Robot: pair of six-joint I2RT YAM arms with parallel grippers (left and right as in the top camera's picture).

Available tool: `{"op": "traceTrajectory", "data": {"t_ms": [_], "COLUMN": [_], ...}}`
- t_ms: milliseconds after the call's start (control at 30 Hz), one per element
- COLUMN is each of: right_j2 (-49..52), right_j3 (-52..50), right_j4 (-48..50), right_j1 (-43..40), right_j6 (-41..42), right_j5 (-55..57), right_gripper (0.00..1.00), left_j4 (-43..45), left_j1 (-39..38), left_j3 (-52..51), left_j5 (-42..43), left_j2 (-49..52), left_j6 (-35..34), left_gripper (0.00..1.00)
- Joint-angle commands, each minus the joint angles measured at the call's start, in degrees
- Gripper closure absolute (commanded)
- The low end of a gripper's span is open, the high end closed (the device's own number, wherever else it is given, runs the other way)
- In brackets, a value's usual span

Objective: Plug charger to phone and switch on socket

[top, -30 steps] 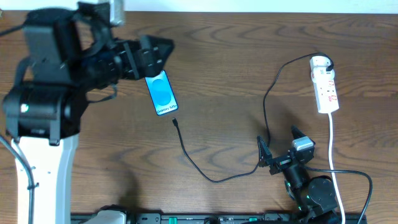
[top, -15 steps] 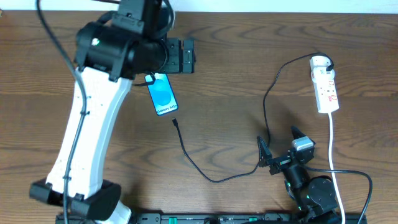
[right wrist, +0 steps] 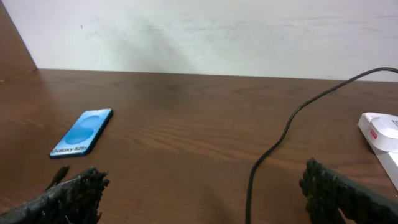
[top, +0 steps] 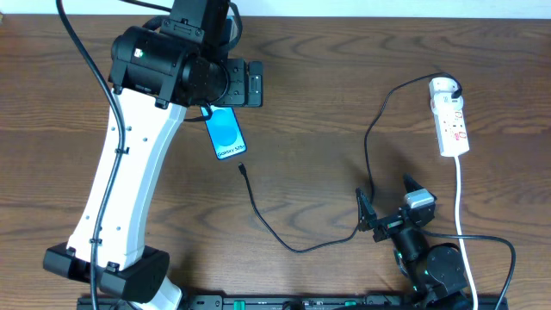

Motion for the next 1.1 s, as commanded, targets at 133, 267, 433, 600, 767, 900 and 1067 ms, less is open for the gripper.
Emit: {"op": "traceTrajectory", "data": {"t_ms": [133,267,433,600,767,900,1067], "right_j2": [0.0,0.0,0.0,0.0,0.0,0.0,0.0], "right_j3": [-0.1,-0.1,-0.1,-0.1,-0.1,-0.1,-0.1], "right_j4": [-0.2,-0.2,-0.2,-0.2,-0.2,-0.2,-0.2], "right_j1": [-0.3,-0.3,-0.3,-0.3,-0.3,-0.3,-0.3], "right_j6": [0.7,0.7,0.7,0.7,0.7,0.7,0.7], "right_j5": [0.1,0.1,0.1,0.1,0.1,0.1,0.1], "right_gripper": [0.01,0.01,0.01,0.01,0.01,0.01,0.01], "left_j4": [-0.7,-1.3,-1.4,-1.4,-1.2,-1.3,-1.3], "left_j1": [0.0,0.0,0.0,0.0,0.0,0.0,0.0], "left_j3": [-1.1,-1.2,-3.3,-6.5,-9.2,-10.4,-10.9], "left_j5": [-1.2,-1.2,-1.2,-1.2,-1.2,-1.1,-1.1], "left_j2": [-0.5,-0.5,-0.5,-0.5,-0.5,-0.5,-0.5], "left_j6": [0.9,0.9,0.9,0.9,0.9,0.9,0.9], "left_gripper": [0.02,0.02,0.02,0.02,0.02,0.02,0.01]}}
